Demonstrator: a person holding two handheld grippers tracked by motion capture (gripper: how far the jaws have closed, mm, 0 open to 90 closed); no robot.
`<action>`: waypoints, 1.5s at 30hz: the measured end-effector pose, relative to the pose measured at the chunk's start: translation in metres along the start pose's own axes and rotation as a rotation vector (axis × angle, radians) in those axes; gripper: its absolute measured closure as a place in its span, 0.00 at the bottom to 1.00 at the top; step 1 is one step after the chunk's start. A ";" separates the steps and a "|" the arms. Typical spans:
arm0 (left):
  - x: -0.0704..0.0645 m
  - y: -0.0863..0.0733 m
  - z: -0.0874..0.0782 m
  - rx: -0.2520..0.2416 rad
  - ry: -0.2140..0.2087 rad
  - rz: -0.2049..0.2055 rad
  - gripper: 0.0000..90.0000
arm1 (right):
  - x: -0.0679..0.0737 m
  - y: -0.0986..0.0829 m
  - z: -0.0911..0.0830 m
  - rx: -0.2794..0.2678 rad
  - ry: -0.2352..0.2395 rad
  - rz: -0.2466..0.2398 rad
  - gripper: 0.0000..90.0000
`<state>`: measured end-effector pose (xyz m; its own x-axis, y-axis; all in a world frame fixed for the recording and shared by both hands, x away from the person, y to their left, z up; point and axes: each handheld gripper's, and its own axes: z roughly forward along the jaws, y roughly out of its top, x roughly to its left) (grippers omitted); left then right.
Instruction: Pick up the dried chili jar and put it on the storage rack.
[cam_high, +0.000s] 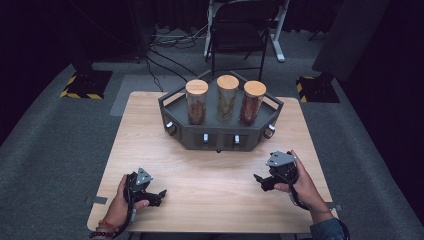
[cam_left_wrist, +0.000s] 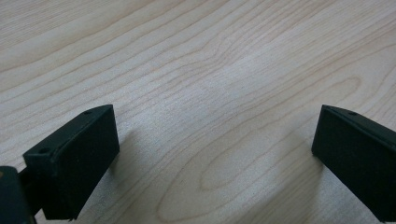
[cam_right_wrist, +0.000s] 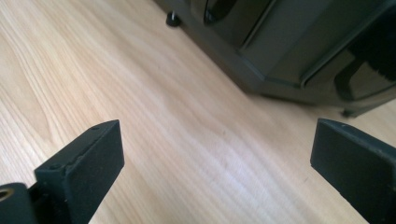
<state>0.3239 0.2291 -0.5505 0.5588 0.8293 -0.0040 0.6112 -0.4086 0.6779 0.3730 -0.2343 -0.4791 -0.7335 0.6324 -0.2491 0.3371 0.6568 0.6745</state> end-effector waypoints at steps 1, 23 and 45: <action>0.000 0.000 0.000 0.001 0.000 0.000 0.01 | 0.001 -0.003 0.001 0.008 0.000 -0.002 0.03; 0.000 0.000 0.000 0.002 -0.002 0.000 0.01 | 0.010 -0.054 0.011 0.073 0.004 0.001 0.03; 0.001 0.000 0.000 0.003 -0.004 0.001 0.00 | 0.006 -0.105 0.000 -0.025 0.058 0.202 0.02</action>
<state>0.3244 0.2294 -0.5504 0.5620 0.8271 -0.0065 0.6124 -0.4107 0.6755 0.3330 -0.2992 -0.5511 -0.6856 0.7249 -0.0674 0.4663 0.5083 0.7241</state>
